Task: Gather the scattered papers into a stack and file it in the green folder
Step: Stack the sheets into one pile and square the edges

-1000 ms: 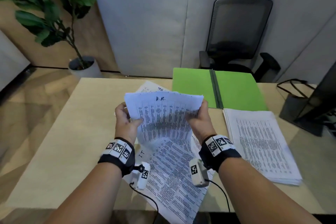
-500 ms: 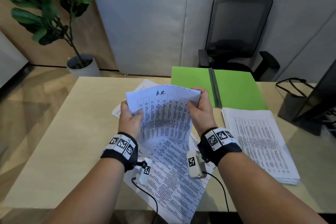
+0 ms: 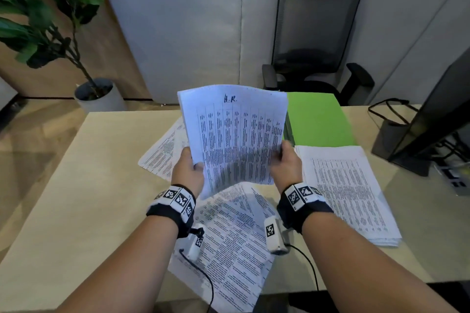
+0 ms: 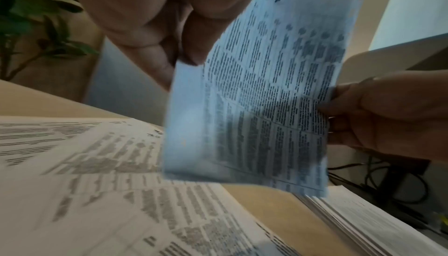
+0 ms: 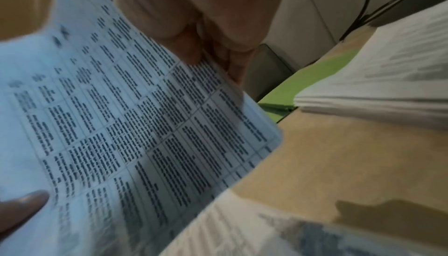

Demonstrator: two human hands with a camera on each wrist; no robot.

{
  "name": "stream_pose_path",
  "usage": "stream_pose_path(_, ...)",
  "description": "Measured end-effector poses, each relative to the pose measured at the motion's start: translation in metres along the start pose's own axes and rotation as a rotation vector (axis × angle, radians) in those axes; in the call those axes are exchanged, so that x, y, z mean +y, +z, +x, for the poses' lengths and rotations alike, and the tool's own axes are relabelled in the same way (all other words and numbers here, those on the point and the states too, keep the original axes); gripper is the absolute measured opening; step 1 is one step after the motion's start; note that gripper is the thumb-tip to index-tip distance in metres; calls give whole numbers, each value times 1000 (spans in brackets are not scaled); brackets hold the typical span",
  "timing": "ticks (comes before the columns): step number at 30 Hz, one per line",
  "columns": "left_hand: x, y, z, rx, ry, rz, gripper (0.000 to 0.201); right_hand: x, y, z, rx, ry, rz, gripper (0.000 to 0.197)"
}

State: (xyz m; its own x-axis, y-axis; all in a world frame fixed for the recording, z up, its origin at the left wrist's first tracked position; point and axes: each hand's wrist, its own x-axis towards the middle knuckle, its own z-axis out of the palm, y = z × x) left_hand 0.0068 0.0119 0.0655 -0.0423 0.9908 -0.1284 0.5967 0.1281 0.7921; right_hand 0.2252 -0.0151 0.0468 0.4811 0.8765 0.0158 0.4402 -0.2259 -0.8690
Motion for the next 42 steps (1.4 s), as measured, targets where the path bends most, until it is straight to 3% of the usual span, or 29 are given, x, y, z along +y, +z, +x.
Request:
stream_pose_path(2, 10, 21, -1, -80, 4, 25, 27, 14, -20, 8, 30, 94, -68, 14)
stream_pose_path(5, 17, 65, -12, -245, -19, 36, 36, 52, -53, 10, 53, 285, -166, 45)
stream_pose_path(7, 22, 97, -22, -338, -11, 53, 37, 83, -74, 8, 75, 382, -186, 55)
stream_pose_path(14, 50, 201, -39, -541, -32, 43, 38, 168, -146, 21, 178, 433, -346, 44)
stream_pose_path(20, 58, 251, -47, -579, -84, 59, 38, 207, -176, 34, 166, 460, -428, 38)
stream_pose_path(27, 54, 269, -52, -536, -92, 148, 37, 221, -176, 33, 108, 419, -539, 68)
stream_pose_path(34, 58, 263, -54, -525, -110, 121, 63, 198, -165, 20, 87, 304, -686, 65)
stream_pose_path(42, 36, 213, -51, -436, -78, 157, 58, 165, -114, -7, -21, 108, -617, 57)
